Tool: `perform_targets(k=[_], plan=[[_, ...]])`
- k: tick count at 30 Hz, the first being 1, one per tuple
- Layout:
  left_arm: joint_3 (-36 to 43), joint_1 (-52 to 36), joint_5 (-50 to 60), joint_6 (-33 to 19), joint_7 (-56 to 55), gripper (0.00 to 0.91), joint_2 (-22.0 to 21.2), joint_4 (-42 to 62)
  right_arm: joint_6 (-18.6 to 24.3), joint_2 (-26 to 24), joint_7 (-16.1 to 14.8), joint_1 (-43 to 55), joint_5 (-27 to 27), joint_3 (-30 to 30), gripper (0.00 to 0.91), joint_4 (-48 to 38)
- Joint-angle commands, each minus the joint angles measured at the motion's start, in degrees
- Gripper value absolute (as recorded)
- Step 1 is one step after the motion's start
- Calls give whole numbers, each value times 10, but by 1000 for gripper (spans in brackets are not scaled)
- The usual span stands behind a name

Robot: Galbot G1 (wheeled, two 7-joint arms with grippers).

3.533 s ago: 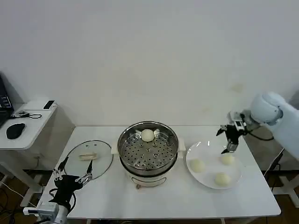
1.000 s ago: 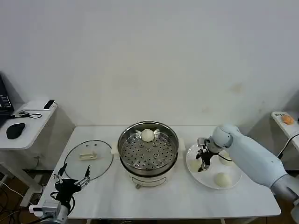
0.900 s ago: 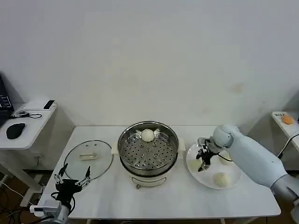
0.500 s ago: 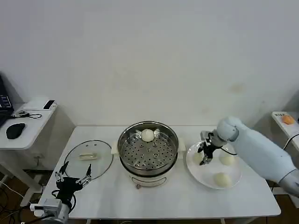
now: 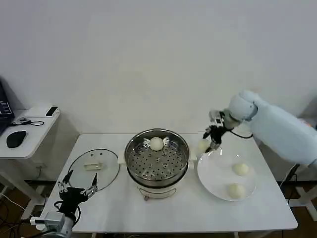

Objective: Take steamed baozi put them in steamer then cover it.

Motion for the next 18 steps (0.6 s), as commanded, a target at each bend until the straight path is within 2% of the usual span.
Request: perform_targets(k=[1,9,18], plan=[[-2,2,0,0,0,907,-3,-13,-21,74,-5,108,69,-68,675,-12],[1,16,-1,-11,-3,907,-1,-27,-34,187,-1,76,71,-66,675,-57],[8,12,0,-11,-5,907,-8,-28,-34,255,4,8,45,-61,675,-113]])
